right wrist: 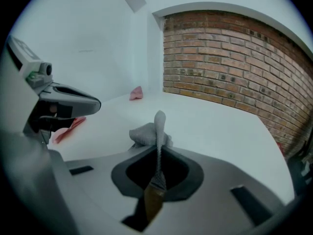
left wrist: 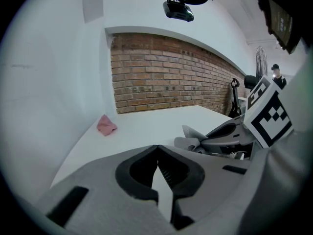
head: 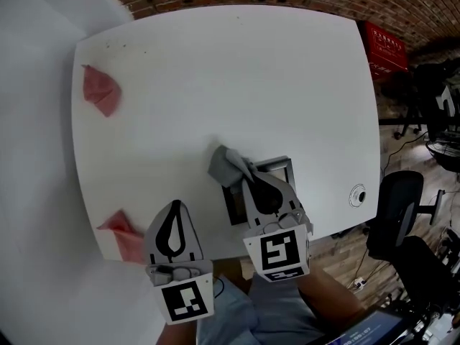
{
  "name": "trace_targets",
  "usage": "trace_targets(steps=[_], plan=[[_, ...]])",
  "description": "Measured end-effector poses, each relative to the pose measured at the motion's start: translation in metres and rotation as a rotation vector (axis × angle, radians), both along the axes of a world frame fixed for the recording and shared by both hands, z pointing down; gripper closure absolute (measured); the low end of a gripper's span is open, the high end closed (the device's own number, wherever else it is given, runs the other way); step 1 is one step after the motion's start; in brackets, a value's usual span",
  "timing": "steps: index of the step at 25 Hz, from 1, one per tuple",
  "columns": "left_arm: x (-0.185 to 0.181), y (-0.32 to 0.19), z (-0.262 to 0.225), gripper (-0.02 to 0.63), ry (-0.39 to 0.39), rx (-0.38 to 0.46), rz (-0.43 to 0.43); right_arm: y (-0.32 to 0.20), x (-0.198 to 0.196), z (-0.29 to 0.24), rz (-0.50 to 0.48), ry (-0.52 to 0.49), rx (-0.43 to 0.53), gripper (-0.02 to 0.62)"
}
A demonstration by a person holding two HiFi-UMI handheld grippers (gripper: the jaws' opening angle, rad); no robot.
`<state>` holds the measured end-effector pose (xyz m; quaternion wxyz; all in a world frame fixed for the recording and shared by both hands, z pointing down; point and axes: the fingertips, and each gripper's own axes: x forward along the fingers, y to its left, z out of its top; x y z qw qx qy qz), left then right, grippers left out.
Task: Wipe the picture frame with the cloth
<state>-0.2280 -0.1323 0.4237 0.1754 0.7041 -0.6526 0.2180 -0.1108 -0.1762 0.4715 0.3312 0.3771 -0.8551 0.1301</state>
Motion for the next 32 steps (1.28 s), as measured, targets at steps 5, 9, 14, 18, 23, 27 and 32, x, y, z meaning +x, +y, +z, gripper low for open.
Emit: trace_targets(steps=[5, 9, 14, 18, 23, 27, 32], plan=[[0.009, -0.003, 0.001, 0.597, 0.001, -0.003, 0.019, -0.003, 0.013, 0.001, 0.028, 0.007, 0.002, 0.571], [0.018, -0.007, 0.0, 0.597, -0.002, 0.001, 0.034, -0.007, 0.026, 0.002, 0.044, 0.011, 0.011, 0.572], [0.028, -0.01, 0.0, 0.597, -0.005, -0.004, 0.05, -0.011, 0.041, 0.002, 0.065, 0.016, 0.013, 0.571], [0.035, -0.013, 0.001, 0.597, -0.005, -0.007, 0.062, -0.015, 0.053, 0.003, 0.074, 0.025, 0.03, 0.571], [0.045, -0.017, 0.0, 0.597, -0.003, -0.003, 0.078, -0.018, 0.071, 0.003, 0.105, 0.04, 0.037, 0.571], [0.052, -0.018, -0.004, 0.597, -0.004, 0.009, 0.088, -0.019, 0.084, 0.001, 0.129, 0.052, 0.043, 0.571], [0.057, -0.012, -0.013, 0.597, -0.009, 0.025, 0.089, -0.02, 0.107, -0.005, 0.173, 0.066, 0.059, 0.571]])
